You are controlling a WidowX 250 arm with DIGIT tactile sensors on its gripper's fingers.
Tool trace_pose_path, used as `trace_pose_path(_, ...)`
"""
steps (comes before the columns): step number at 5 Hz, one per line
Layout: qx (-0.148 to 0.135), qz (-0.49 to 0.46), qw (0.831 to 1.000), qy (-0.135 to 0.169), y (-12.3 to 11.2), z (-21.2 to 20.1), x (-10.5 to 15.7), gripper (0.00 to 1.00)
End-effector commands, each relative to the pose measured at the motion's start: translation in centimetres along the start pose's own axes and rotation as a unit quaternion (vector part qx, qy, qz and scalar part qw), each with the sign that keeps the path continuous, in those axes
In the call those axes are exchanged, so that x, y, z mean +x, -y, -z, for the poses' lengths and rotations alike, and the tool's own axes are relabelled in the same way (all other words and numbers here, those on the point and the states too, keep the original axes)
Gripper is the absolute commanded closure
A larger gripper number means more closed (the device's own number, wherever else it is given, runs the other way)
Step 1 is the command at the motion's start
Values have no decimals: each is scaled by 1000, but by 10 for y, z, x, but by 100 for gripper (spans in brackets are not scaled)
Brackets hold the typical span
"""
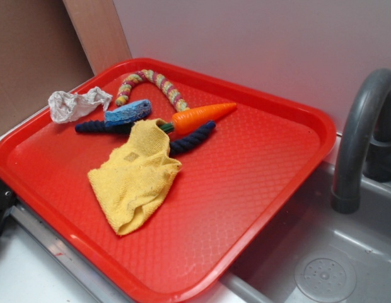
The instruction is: Grab the blue sponge.
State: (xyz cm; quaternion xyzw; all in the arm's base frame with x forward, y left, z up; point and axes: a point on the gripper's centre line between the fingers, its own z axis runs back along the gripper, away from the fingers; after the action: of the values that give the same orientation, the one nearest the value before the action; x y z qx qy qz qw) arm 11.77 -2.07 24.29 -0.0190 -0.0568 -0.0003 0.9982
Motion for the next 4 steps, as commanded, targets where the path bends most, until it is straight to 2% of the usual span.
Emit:
trace_pose_path(1, 0, 0, 1000, 0, 0, 0, 0, 0)
trace_pose_path(2, -25, -128, 991, 8, -8, -2, 23, 0)
trace_pose_path(3, -32, -224, 974, 16, -10, 3, 43, 0)
trace_pose_path(4, -30, -273, 961, 32, -13, 21, 61, 0)
